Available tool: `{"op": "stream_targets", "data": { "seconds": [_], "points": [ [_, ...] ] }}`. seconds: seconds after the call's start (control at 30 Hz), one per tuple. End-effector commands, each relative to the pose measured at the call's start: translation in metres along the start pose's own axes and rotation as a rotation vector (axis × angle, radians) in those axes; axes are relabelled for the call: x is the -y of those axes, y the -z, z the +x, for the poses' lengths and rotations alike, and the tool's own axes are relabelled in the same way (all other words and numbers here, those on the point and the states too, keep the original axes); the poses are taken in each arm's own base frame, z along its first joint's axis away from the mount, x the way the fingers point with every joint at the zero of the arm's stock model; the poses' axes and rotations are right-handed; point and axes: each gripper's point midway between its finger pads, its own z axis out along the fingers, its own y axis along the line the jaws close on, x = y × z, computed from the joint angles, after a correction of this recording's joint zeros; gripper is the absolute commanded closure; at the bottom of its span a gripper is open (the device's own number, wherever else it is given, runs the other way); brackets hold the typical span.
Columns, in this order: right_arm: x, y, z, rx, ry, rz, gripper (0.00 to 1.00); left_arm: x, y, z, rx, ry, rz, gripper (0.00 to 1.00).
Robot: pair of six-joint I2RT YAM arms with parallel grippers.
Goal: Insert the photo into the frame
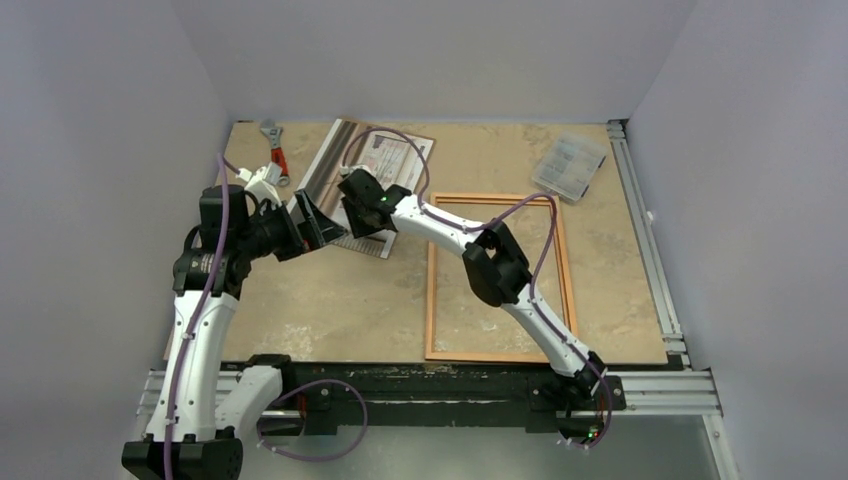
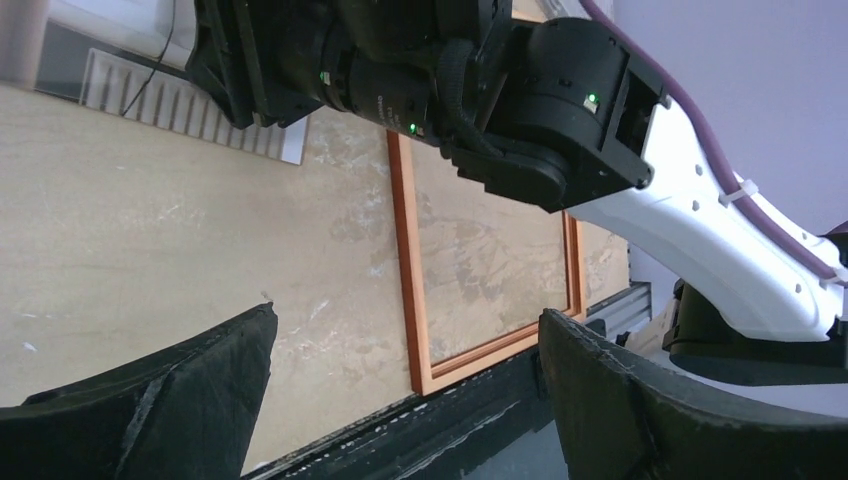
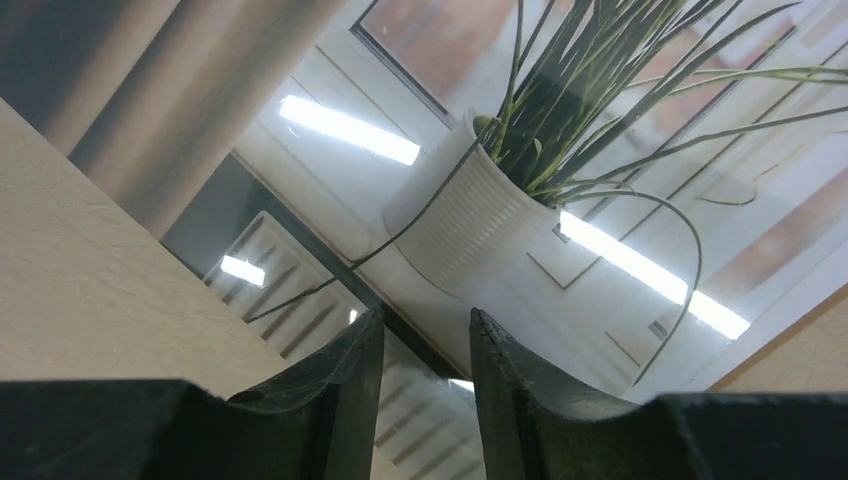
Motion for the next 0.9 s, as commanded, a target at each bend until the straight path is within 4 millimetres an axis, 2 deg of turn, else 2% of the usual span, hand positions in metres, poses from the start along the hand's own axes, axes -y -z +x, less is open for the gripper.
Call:
{"op": "stream_targets", "data": {
  "seconds": [0.0,0.1,0.13,0.23,0.37,0.5,0.63,0.8,0.87],
  "points": [
    [0.044,0.003,0.046,-0.114,0.103,0.177,0.64,0.016,0.003,-0.011,0.050,0.000,0.069,0.00],
    [0.069,0.006,0.091,-0.218,0.138,0.232,0.65,0.013,0.002,-0.012,0.054,0.007,0.053,0.00],
    [0.075,0.010,0.100,-0.236,0.147,0.245,0.65,0.012,0.002,-0.012,0.053,0.011,0.043,0.00],
    [0.090,0.020,0.124,-0.286,0.169,0.273,0.66,0.005,0.002,-0.010,0.052,0.007,0.006,0.00],
    [0.100,0.033,0.147,-0.345,0.190,0.275,0.66,-0.007,0.001,-0.007,0.038,0.014,-0.048,0.00],
    [0.100,0.041,0.152,-0.349,0.182,0.252,0.66,-0.023,-0.004,-0.003,0.026,0.036,-0.116,0.00],
    [0.094,0.049,0.143,-0.326,0.138,0.219,0.66,-0.043,-0.015,0.004,0.000,0.080,-0.181,0.00],
    [0.085,0.054,0.132,-0.323,-0.039,0.043,0.66,-0.076,-0.041,0.013,-0.020,0.166,-0.271,0.00],
    [0.077,0.058,0.127,-0.318,-0.128,-0.086,0.66,-0.088,-0.054,0.020,-0.045,0.188,-0.301,0.00]
  ]
}}
